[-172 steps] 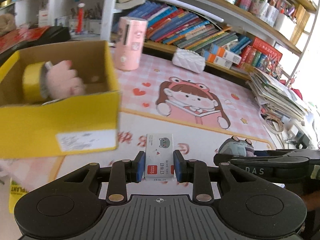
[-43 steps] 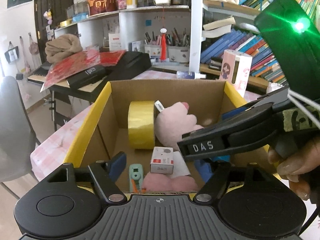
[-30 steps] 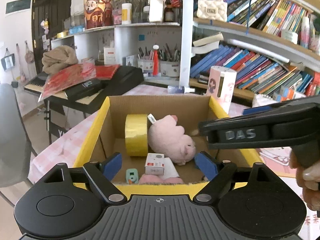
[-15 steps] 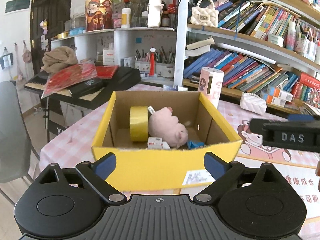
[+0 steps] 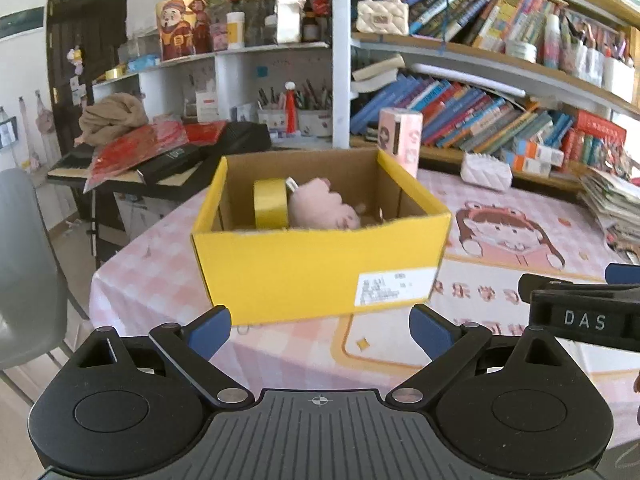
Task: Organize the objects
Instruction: 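Withdraw both open grippers up and away from the yellow box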
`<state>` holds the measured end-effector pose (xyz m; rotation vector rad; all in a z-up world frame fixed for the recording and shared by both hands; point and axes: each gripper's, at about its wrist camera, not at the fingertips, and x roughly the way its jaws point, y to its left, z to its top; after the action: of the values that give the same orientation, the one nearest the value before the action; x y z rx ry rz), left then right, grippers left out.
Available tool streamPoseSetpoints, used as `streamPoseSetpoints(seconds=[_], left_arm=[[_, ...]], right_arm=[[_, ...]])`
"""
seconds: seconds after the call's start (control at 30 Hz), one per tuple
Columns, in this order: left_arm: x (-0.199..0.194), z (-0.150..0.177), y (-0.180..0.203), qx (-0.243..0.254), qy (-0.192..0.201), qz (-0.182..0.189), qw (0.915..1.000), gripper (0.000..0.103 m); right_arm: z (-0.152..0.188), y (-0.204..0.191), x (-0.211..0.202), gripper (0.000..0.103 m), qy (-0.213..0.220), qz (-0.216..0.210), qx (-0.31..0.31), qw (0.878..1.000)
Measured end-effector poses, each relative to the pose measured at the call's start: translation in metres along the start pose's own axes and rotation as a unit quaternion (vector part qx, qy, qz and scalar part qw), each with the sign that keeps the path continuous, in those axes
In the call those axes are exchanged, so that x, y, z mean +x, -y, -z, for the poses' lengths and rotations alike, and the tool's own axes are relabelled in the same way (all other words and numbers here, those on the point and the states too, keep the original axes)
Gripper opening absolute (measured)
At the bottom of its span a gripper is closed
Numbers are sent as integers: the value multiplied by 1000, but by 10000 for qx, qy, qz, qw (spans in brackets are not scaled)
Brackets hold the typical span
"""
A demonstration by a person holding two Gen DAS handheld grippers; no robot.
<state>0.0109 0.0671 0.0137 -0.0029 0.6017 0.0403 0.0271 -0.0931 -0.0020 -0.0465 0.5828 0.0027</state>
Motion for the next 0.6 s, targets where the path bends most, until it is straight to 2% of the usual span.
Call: streamPoseSetpoints(seconds=[0.3,0.6], left_arm=[[-10,18,12,191,-113,250,9994,98],[-10,22,35,451,-166,552,9973,98]], right_arm=[[34,1,-21,103,-105,289,-71,9995],[47,22,-30,103,-256,691,163,9971]])
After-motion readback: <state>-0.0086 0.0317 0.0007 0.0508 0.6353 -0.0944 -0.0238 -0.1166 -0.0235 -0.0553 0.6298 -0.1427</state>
